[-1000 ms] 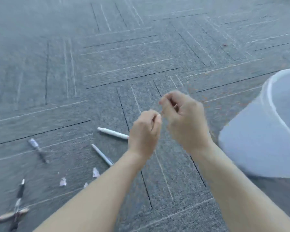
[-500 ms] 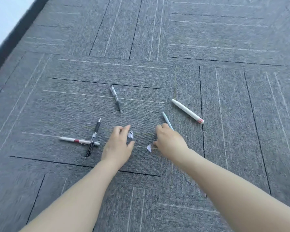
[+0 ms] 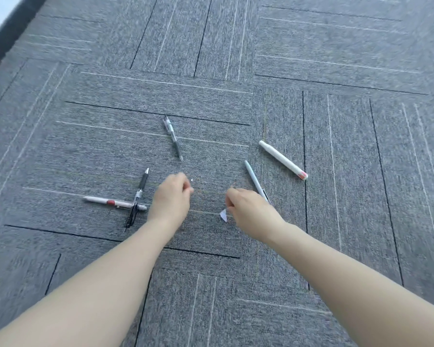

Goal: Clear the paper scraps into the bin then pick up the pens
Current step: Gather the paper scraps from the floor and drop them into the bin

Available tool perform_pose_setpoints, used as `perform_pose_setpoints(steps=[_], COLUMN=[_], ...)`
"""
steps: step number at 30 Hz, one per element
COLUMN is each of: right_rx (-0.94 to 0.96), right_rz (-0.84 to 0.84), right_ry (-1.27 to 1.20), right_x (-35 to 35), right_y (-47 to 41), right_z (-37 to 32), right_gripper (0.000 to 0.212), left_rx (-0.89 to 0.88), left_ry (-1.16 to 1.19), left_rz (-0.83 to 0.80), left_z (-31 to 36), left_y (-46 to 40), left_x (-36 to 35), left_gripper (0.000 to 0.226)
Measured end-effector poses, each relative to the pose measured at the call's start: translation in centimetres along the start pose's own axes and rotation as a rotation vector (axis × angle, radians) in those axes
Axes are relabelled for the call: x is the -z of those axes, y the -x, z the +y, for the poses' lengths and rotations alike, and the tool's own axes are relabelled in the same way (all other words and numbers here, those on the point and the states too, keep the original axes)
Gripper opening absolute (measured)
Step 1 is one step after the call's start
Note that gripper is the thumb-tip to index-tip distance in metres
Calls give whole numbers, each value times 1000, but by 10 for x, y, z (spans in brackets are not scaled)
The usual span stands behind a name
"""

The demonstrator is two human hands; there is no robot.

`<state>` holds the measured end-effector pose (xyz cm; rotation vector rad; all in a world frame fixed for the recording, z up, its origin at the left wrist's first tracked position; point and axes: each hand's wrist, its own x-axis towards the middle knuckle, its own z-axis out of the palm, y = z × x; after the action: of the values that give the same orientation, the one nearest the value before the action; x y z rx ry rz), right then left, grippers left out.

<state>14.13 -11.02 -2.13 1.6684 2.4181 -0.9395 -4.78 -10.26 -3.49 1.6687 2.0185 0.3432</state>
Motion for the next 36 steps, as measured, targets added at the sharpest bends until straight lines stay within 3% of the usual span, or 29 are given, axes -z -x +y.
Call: perform_pose_setpoints(steps=[3,8,13,16,21,25,31,34,36], right_rx=[11,48,54,-15,-227,-310,-543,-712,-866], right_rz=[-69,-118,-112,7,401,763,1397,1583,1587], right_ry=[-25,93,65,-107,-477,-648,-488,-379,-369], right_x=[-5,-11,-11,1,65,137,230,239,229], right_y=[-1,-8,-10,3,47,102,235,303,336], right_z=[-3,-8,-8,-5,16,45,108,133,149], right_gripper=[9,6,6,8,10,15,21,19,16], left_rx=[122,102,56,113,172,-160,-770,-971,-1064], left_ry=[88,68,-26,-72,43,356,734,741,671], left_rz=[104,5,-31,-62,-37,5,-242,-354,-385], left_z=[-3,3,14,22,37,126,378,466,502], left_y=[-2,-12,-24,-30,-17,8,76,122,146], left_x=[4,4,3,1,6,14,1,-22,-45], left_gripper=[7,26,7,11,16,11,12,7,2])
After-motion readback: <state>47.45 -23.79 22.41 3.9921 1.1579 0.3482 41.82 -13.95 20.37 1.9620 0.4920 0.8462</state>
